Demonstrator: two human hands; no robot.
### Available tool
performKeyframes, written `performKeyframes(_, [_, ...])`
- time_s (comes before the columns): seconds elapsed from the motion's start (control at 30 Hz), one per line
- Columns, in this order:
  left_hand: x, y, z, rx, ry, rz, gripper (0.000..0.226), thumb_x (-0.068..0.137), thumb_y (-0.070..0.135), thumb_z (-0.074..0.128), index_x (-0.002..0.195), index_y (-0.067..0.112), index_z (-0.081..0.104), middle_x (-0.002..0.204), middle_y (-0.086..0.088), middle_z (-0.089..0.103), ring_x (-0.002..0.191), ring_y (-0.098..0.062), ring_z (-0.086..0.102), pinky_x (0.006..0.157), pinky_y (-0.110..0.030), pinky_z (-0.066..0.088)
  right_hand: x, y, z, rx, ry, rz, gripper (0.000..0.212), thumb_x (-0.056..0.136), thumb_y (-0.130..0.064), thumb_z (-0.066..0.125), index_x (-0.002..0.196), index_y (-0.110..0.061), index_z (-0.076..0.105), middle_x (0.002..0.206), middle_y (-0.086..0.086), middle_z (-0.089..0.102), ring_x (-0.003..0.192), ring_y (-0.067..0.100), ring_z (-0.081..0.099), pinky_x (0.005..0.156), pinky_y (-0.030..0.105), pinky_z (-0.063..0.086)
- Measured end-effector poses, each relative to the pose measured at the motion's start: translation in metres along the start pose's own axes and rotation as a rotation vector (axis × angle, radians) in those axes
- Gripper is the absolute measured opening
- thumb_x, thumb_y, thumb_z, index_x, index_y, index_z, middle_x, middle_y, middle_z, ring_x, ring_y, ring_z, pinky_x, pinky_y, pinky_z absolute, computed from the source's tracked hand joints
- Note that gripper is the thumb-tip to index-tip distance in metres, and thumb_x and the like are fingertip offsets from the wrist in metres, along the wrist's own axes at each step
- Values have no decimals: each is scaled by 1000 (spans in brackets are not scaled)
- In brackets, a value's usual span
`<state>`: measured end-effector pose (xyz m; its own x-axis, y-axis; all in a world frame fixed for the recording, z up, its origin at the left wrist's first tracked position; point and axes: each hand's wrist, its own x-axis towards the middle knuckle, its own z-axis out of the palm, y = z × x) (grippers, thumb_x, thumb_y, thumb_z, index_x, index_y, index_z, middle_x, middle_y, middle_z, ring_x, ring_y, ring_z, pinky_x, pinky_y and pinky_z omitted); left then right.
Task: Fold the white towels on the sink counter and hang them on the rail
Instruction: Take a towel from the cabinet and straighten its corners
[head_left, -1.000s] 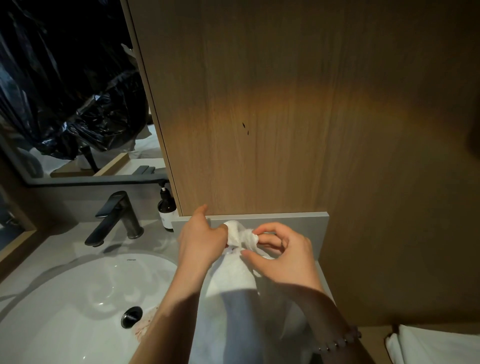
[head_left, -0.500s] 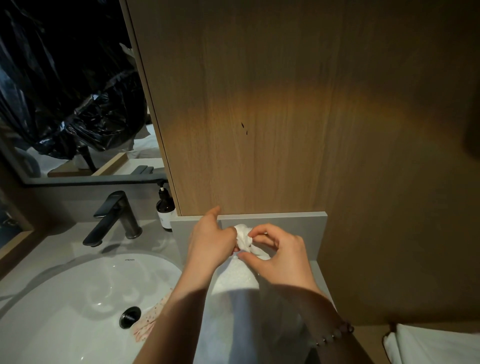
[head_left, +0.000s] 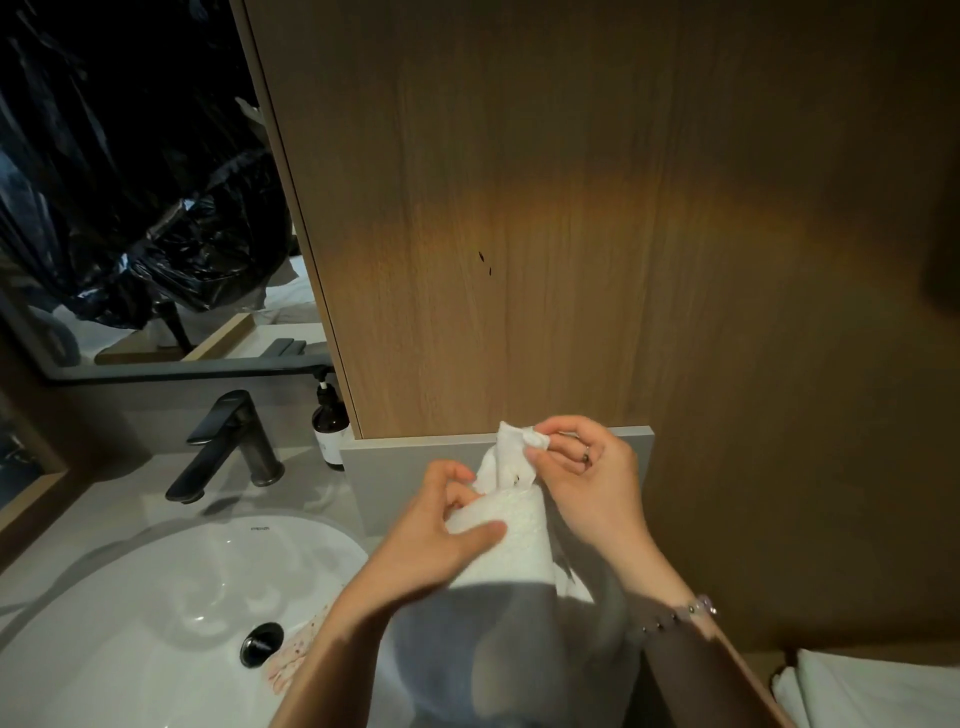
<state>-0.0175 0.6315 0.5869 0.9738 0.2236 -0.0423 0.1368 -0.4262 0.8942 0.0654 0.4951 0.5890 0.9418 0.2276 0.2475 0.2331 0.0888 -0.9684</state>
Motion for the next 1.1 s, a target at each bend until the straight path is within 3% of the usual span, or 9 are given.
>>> performKeyframes(0.1, [-4,-7,1,190,84,193,23,69,40,64,90,33,56,88,14,60,85,-2,56,77,-18,46,13,-11,4,-51,16,-43,26,78,4,69,76,-22,63,71,17,64,62,6,61,62,13,48])
performKeyframes(0.23, [-7,-6,10,276,257,434,8,72,23,61,71,28,54,85,17,57,75,2,53,65,-10,39,34,-29,11,-43,84,-65,30,77,5,70,70,-23,62,66,17,58,63,19,53,68,28,48])
performKeyframes(0.53, [-27,-7,51,583,384,744,16,63,26,48,79,28,43,65,7,47,51,-11,48,44,-15,35,60,-85,15,-40,117,-192,29,77,1,70,72,-27,64,58,-4,59,58,4,56,66,17,51])
performKeyframes(0.67, [-31,-14,75,783,369,734,18,62,29,44,77,28,55,56,4,44,37,-13,44,34,-21,29,65,-105,14,-69,129,-241,21,79,-3,70,77,-23,64,65,-4,65,58,0,57,62,12,50])
performKeyframes(0.77, [-29,-25,81,758,361,690,29,58,27,42,87,30,46,55,7,49,39,-12,48,35,-20,32,64,-114,13,-98,108,-269,17,80,-3,70,82,-19,66,78,7,70,65,7,58,63,16,53])
performKeyframes(0.87, [-25,-32,78,799,271,620,33,57,28,45,89,33,48,59,10,53,42,-9,52,36,-19,36,63,-114,13,-119,96,-294,18,81,-4,70,82,-21,65,73,4,67,63,6,57,62,12,51])
performKeyframes(0.97, [-30,-15,64,816,122,363,46,70,34,69,115,37,61,89,9,62,75,-4,61,62,-13,47,68,-117,8,-108,119,-312,15,82,-8,70,86,-22,66,72,-6,66,65,0,62,68,12,54])
performKeyframes(1.03, [-35,-3,49,734,-28,262,56,89,44,56,141,37,36,128,9,51,112,-8,51,91,-14,39,71,-120,2,-120,81,-324,14,83,-11,69,92,-21,66,77,-10,66,71,-4,64,68,14,54])
performKeyframes(1.1, [-40,13,28,528,-354,164,46,91,41,56,135,36,45,127,11,55,108,-4,53,84,-6,37,71,-122,-5,-136,-19,-324,14,85,-11,68,94,-21,65,84,-11,66,76,-4,65,65,13,53])
